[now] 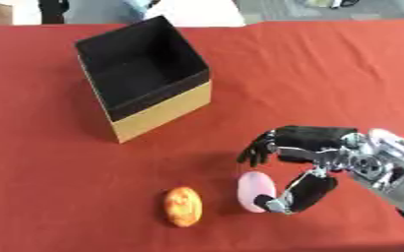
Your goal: Pick up objects on the table and place them in the box.
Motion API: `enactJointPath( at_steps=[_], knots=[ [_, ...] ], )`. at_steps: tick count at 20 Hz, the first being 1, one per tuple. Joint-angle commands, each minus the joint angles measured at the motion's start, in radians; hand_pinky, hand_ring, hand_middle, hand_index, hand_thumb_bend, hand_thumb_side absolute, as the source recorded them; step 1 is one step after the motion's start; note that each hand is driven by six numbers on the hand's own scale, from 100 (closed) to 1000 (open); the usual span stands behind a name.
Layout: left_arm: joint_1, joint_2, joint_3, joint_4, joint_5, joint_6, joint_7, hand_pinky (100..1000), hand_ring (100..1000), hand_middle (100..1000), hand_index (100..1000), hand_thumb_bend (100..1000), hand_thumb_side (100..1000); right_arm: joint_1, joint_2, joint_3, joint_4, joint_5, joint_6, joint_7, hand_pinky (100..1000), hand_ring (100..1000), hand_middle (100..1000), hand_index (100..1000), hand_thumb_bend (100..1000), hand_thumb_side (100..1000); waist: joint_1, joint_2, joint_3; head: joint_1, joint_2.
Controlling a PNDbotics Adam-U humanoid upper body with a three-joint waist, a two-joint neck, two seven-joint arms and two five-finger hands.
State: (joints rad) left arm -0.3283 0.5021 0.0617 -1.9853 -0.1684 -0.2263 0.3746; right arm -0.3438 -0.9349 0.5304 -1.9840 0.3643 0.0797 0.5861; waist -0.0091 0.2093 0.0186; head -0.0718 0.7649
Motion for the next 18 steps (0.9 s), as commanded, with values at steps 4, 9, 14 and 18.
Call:
enactJointPath(
  at_steps=[4,9,14,18],
  knots=[
    [-0.019,0.017,0.003,-0.015,0.000,-0.001,-0.010,623,929,786,862,100,369,-0.011,-0.012,-0.007,-0.016,0.017,0.013,-0.010,738,639,553,746,244,394,0.003,-0.010,0.002,-0.004,0.005],
    [-0.021,0.016,0.003,-0.015,-0.002,-0.002,-0.013,622,929,786,863,100,366,-0.006,-0.013,-0.004,-0.016,0.038,0.030,-0.001,723,624,540,733,244,428,0.006,-0.006,0.005,-0.006,0.005],
    [-0.021,0.016,0.003,-0.015,-0.004,-0.004,-0.017,621,930,786,863,100,364,0.005,-0.014,0.000,-0.016,0.052,0.051,0.025,723,628,543,742,215,511,0.008,-0.003,0.006,-0.008,0.005],
    [-0.022,0.016,0.004,-0.015,-0.005,-0.004,-0.018,621,930,787,863,100,365,0.011,-0.013,0.001,-0.016,0.058,0.068,0.049,752,688,614,850,179,615,0.010,-0.001,0.005,-0.009,0.005]
  ],
)
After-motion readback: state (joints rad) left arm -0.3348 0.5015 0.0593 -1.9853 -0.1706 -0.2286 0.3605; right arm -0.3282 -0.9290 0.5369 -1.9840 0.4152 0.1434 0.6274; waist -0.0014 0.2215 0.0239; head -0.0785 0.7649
